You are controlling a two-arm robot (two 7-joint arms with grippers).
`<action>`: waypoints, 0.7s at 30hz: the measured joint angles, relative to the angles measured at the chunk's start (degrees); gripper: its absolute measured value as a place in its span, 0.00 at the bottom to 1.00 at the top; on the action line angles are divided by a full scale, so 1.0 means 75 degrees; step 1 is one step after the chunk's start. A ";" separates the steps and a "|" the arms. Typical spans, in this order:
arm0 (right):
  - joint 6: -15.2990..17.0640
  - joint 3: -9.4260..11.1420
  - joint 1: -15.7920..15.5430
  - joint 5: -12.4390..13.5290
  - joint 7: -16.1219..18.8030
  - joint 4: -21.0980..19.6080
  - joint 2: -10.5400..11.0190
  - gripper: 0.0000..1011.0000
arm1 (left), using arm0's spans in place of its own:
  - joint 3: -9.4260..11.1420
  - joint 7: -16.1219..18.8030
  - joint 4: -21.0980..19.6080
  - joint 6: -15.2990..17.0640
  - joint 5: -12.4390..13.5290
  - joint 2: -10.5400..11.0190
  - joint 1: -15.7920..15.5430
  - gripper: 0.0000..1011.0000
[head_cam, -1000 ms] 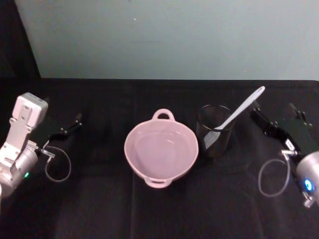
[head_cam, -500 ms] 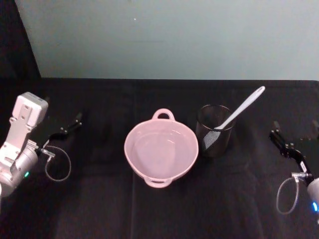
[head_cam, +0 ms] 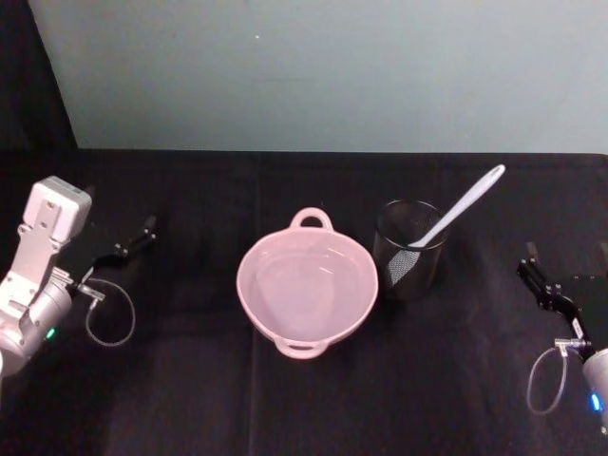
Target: Use the one hand to pick up the spoon and stir the clear water in the bowl.
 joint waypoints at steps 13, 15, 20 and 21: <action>0.0015 -0.0008 -0.0010 0.0001 0.0000 -0.0043 0.0023 0.99 | 0.0001 0.0000 0.0000 0.0000 0.0000 0.0000 0.0000 1.00; 0.0020 -0.0009 -0.0011 0.0001 -0.0001 -0.0046 0.0024 0.99 | 0.0000 0.0000 0.0000 0.0000 0.0000 0.0000 0.0000 1.00; 0.0028 -0.0013 -0.0014 0.0002 -0.0002 -0.0052 0.0028 0.99 | 0.0000 0.0000 0.0000 0.0000 0.0000 0.0000 0.0000 1.00; 0.0028 -0.0014 -0.0015 0.0002 -0.0002 -0.0053 0.0028 0.99 | 0.0000 0.0000 0.0000 0.0000 0.0000 0.0000 0.0000 1.00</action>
